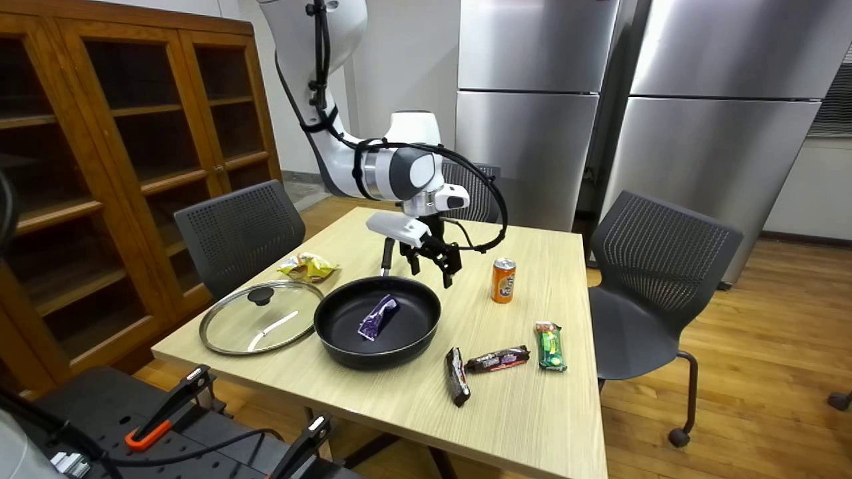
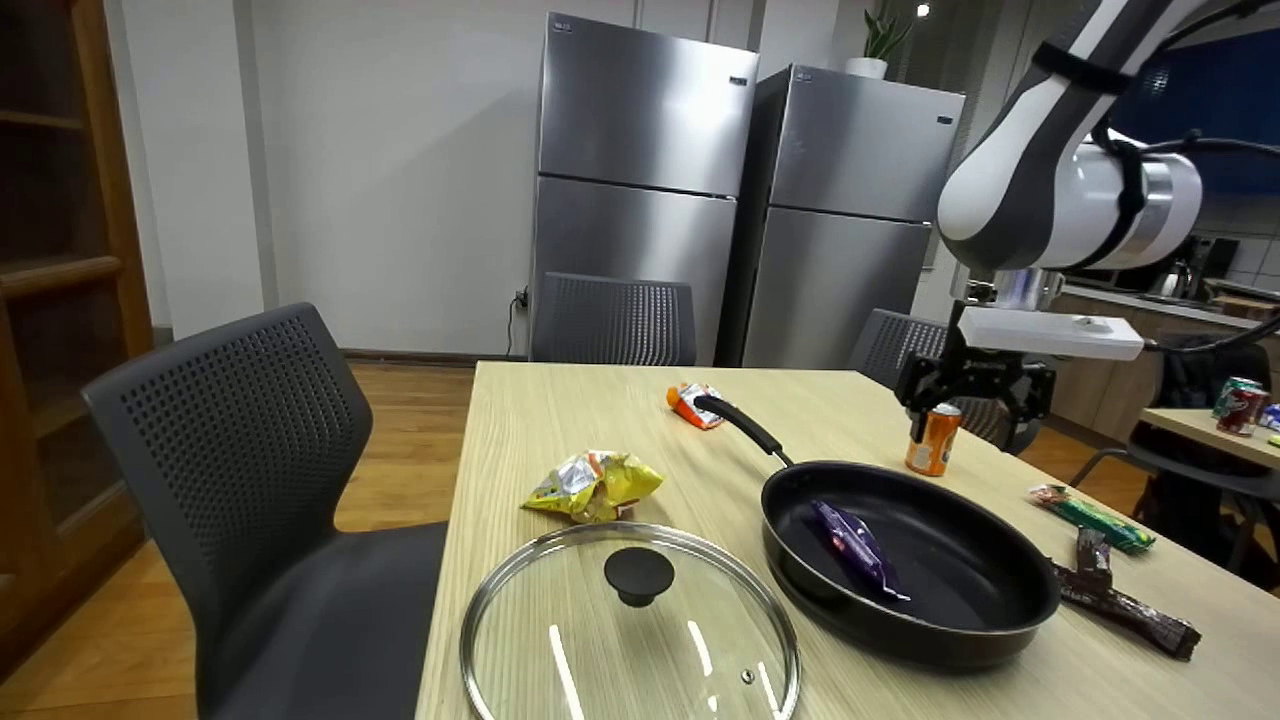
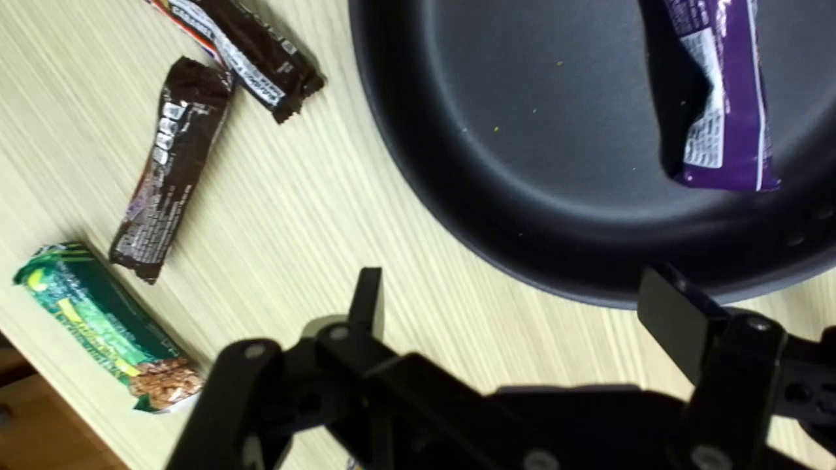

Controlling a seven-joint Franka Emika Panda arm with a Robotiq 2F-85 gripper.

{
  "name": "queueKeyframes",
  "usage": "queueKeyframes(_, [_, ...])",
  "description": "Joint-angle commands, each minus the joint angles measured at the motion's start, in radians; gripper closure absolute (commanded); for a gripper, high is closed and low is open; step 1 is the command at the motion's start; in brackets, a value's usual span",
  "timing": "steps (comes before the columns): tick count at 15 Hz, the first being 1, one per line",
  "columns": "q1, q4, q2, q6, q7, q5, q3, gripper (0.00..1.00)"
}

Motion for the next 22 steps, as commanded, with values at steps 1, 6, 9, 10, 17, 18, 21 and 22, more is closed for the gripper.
queueKeyframes(1, [-0.090, -0.013, -0.043, -0.030, -0.037, 0.054, 0.032, 0.00])
queueKeyframes(6, [-0.166, 0.023, -0.025, -0.047, -0.036, 0.093, 0.018, 0.00])
queueKeyframes(9, [-0.197, 0.052, -0.008, -0.057, -0.034, 0.096, -0.003, 0.00])
queueKeyframes(10, [-0.204, 0.062, -0.001, -0.059, -0.031, 0.093, -0.012, 0.00])
queueKeyframes(17, [-0.251, 0.174, 0.078, -0.119, -0.041, 0.071, -0.059, 0.00])
queueKeyframes(18, [-0.255, 0.192, 0.093, -0.128, -0.043, 0.068, -0.065, 0.00])
queueKeyframes(21, [-0.269, 0.258, 0.140, -0.160, -0.048, 0.060, -0.083, 0.00])
queueKeyframes(22, [-0.275, 0.280, 0.156, -0.171, -0.050, 0.059, -0.086, 0.00])
